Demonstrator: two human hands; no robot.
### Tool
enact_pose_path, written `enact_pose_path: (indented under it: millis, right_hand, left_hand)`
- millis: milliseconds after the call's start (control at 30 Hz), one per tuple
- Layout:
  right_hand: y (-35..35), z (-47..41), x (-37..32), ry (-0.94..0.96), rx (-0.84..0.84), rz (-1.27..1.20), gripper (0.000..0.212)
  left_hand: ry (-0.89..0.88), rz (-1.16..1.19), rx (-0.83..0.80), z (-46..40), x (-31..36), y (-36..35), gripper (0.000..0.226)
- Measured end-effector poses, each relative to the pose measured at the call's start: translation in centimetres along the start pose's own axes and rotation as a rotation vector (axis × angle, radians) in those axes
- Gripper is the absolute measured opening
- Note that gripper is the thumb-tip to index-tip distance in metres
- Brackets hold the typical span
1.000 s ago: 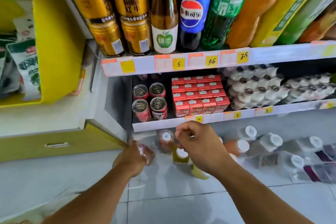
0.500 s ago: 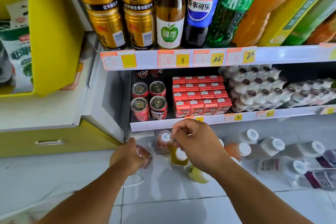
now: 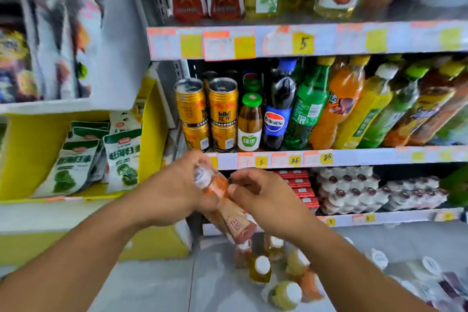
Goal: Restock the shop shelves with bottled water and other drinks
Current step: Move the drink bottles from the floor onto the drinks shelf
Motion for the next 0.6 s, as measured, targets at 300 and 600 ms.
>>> enact_pose_path:
  millis: [300,600]
  right_hand:
    - [4.7,5.4,-11.6,0.254,-0.148,-0.113,0.052]
    - [5.5,6.7,-16.6,0.355,-0.115,-0.138,0.059]
  left_hand:
    - [-0.361,0.511,0.319,2.5,14.8,11.0,0.056]
    - [-0.432,0.548,0.385,4.1,19.7,15.1,0.055]
Point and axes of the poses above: each hand's wrist, its own z-axis away from the middle knuckle, its own y-axis out of the back of the hand, x = y × z, the point moved 9 cm from there along -z, towards the middle knuckle, and after that the axes turned 9 degrees about -y, right-handed, at the moved point
